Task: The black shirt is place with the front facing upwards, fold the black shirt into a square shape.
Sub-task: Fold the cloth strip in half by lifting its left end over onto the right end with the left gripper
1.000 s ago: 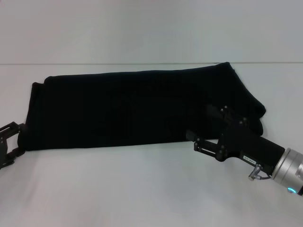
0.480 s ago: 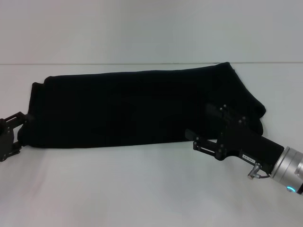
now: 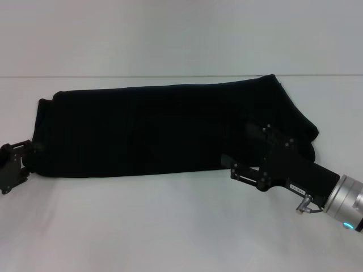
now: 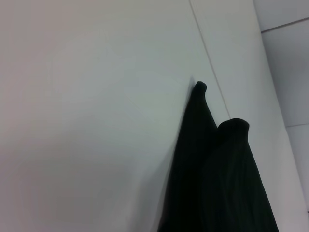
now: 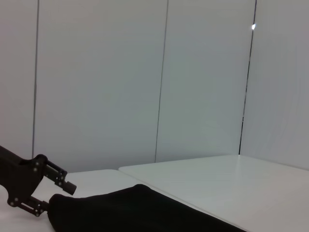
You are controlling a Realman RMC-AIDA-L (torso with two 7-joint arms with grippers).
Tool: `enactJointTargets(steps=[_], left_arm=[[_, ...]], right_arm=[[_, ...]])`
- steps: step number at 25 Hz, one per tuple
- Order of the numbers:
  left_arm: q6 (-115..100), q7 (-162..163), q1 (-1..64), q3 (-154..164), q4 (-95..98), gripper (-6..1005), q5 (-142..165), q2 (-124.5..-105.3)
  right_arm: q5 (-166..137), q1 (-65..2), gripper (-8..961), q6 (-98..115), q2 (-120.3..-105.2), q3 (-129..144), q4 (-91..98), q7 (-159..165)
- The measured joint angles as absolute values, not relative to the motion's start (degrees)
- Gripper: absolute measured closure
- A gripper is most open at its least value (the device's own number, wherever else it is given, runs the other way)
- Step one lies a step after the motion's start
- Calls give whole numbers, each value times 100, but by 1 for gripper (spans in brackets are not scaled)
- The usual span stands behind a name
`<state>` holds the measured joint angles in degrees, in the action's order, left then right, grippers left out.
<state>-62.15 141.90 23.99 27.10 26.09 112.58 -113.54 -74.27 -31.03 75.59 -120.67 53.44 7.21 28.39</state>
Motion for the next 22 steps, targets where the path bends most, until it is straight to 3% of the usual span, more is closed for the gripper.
enactJointTargets(steps=[1,7,12,22], left_arm=[[-6215,14169,2399,2709,2609,333,11259,-11355],[-6215,14070,2395,2698,2609,564,11259,-11366],[-6202,13974,2392,2682,2598,795,11238,-11379],[-6202,13847,2378,2583,2630,963,11212,-11412]], right_arm=[[-7427,-3103,47,7564,-12067,5344,720,2839],[-7427,-3103,48,7578,-12067,5344,721,2839],[-7427,-3103,47,7585,-12067,5344,720,2839],[-7427,-3103,48,7596,-12067,5344,721,2839]])
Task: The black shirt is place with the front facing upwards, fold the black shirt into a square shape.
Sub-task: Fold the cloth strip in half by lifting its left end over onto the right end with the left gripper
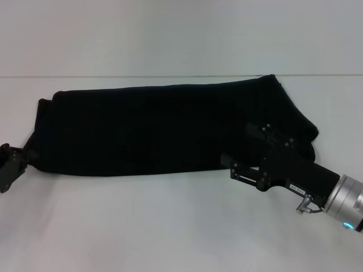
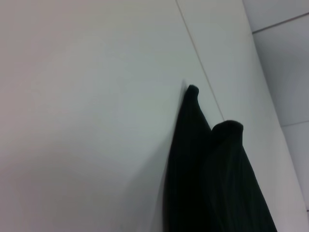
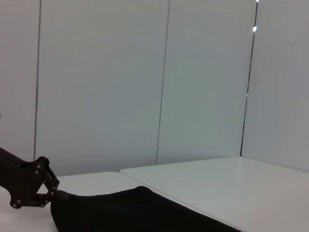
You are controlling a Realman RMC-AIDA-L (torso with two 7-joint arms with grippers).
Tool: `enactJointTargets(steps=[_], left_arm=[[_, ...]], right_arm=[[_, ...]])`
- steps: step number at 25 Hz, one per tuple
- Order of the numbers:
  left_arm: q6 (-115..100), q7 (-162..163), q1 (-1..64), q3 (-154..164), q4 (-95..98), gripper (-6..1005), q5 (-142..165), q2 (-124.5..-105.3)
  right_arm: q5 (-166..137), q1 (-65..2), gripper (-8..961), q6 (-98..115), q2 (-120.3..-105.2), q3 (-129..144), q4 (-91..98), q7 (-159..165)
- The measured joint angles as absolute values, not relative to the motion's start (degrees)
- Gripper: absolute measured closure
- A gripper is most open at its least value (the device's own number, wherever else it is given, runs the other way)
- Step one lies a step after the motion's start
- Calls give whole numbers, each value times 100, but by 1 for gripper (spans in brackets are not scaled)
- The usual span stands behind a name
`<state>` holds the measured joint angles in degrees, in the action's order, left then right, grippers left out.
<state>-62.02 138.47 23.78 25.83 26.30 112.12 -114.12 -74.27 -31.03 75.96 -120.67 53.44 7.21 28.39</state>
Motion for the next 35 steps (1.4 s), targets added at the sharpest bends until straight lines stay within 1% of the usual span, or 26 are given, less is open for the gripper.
enactJointTargets(steps=[1,7,15,22,26,29,32,35], left_arm=[[-6202,13824,2373,2542,2632,980,11211,-11408],[-6119,13721,2328,2319,2651,980,11206,-11315],[-5970,13655,2273,2022,2716,981,11218,-11097],[-6132,13652,2347,1904,2767,980,11130,-11073],[-6541,13648,2495,1900,2771,981,10715,-11092],[-6954,13607,2766,1908,2784,981,10305,-11130],[-7261,13563,3142,1950,2787,981,10093,-11236],[-7404,13470,3642,1976,2787,981,10074,-11436]], right_arm=[[-7427,-3102,48,7596,-12067,5343,721,2839],[-7427,-3099,47,7596,-12067,5344,721,2844],[-7420,-3070,48,7588,-12060,5344,720,2854],[-7403,-3020,47,7594,-12049,5344,721,2869],[-7411,-2936,48,7595,-12041,5343,721,2874],[-7413,-2854,48,7596,-12040,5343,721,2871],[-7416,-2745,48,7629,-12041,5343,721,2863],[-7412,-2614,48,7747,-12041,5320,714,2858]])
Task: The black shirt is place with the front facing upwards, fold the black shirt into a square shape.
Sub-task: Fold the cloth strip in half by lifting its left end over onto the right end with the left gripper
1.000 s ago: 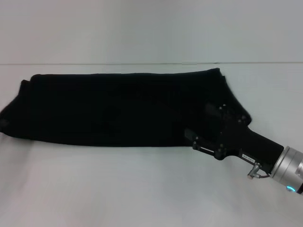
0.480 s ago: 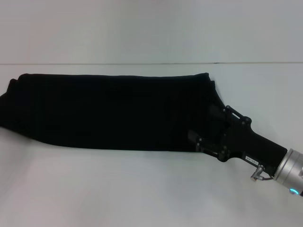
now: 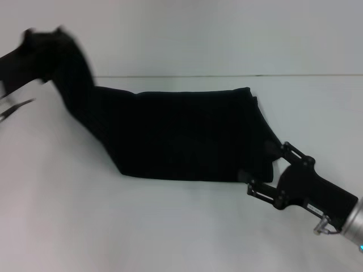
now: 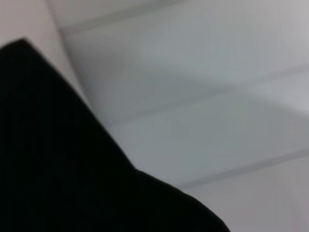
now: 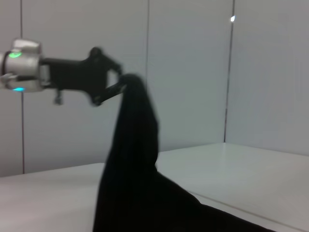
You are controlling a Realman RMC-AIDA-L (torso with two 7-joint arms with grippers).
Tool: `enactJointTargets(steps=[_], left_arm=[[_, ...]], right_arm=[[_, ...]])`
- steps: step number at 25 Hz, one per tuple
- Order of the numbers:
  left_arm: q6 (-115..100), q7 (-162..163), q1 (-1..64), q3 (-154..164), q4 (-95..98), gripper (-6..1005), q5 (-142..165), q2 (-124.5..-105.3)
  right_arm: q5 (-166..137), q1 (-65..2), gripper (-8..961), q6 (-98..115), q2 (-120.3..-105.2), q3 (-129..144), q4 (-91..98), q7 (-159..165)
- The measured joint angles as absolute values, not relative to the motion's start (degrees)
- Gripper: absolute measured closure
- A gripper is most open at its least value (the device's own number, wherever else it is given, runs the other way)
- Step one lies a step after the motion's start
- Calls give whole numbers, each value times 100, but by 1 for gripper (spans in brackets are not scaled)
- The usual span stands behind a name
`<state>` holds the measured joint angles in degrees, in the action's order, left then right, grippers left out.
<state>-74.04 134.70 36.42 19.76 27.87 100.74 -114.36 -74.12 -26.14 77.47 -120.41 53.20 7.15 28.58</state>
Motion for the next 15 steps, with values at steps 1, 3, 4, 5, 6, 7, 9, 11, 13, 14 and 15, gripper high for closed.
enactJointTargets(steps=[1,3,4,5,6,7,9,11,13,14,15], left_arm=[[-7414,13433,3816,2012,2787,981,10074,-11522],[-7428,13356,4123,2120,2783,981,10073,-11705],[-7427,13324,4238,2165,2781,981,10070,-11789],[-7429,13268,4410,2242,2768,981,10066,-11928],[-7429,13223,4519,2300,2758,981,10060,-12045],[-7429,13157,4631,2356,2750,981,10047,-12175],[-7408,12992,4796,2505,2633,981,10004,-12360],[-7312,12664,5005,2725,2180,981,9872,-12442],[-7140,12159,5211,2854,1466,980,9753,-12443],[-7015,11885,5281,2862,1144,980,9731,-12445],[-6909,11676,5317,2865,906,980,9724,-12452]], right_arm=[[-7405,-2549,48,7796,-12041,5307,711,2854],[-7391,-2446,48,7894,-12039,5289,708,2848],[-7386,-2391,47,7925,-12036,5283,707,2848],[-7384,-2336,47,7964,-12034,5280,706,2847],[-7382,-2285,47,7997,-12034,5278,706,2847],[-7382,-2234,47,8028,-12033,5275,705,2846],[-7382,-2166,47,8073,-12032,5270,704,2845],[-7382,-2118,47,8114,-12032,5266,690,2844],[-7382,-2070,47,8166,-12026,5264,670,2843],[-7383,-2042,47,8189,-12019,5264,659,2842],[-7386,-2031,47,8198,-12018,5264,658,2843]])
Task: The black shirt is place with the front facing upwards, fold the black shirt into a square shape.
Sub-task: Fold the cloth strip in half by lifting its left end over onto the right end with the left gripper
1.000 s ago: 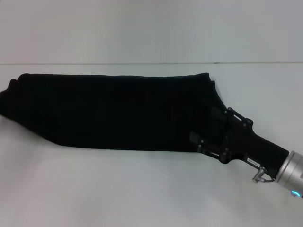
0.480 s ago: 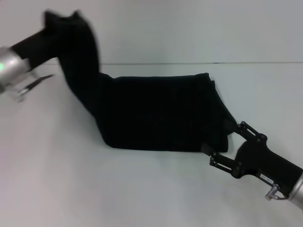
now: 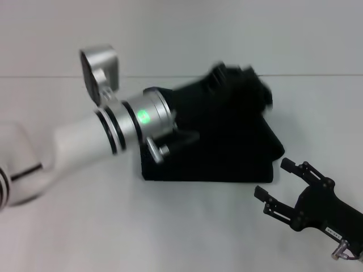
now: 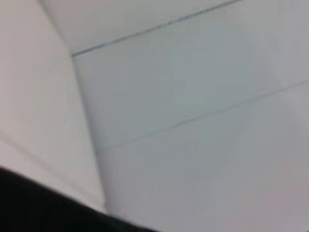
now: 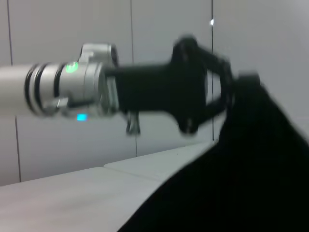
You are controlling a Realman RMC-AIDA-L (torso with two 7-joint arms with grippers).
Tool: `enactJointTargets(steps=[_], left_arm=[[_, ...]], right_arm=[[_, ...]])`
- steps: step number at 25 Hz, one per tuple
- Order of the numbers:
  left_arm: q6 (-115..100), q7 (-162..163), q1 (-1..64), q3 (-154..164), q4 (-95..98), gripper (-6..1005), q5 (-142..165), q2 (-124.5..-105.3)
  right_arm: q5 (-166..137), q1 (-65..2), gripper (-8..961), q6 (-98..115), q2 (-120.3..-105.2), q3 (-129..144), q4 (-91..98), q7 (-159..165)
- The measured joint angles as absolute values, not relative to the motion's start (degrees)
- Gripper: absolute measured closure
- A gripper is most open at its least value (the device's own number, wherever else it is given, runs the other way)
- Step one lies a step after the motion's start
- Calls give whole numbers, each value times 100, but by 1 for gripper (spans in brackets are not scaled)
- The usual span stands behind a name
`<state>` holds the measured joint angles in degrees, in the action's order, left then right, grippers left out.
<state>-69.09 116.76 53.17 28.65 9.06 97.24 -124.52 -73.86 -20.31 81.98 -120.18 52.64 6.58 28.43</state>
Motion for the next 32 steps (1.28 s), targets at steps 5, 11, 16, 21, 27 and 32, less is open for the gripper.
enactJointTargets(steps=[5,11,16,21,27,32], left_arm=[[-6596,10978,5258,2854,170,980,9729,-12463],[-6573,10886,5183,2862,83,980,9763,-12465],[-6736,10913,5217,2849,223,981,9737,-12467],[-6801,10922,5234,2843,288,981,9723,-12462],[-6857,10928,5231,2838,289,982,9720,-12455],[-6905,10929,5212,2850,288,982,9720,-12454]], right_arm=[[-7397,-1998,47,8206,-12014,5264,658,2863],[-7380,-2176,48,7886,-12041,5209,656,2893],[-7376,-2621,48,7241,-12047,5101,524,3003],[-7374,-3083,48,6494,-12055,5100,500,3157],[-7370,-3584,48,5766,-12067,5007,510,3371],[-7364,-3892,47,5364,-12076,4791,505,3417]])
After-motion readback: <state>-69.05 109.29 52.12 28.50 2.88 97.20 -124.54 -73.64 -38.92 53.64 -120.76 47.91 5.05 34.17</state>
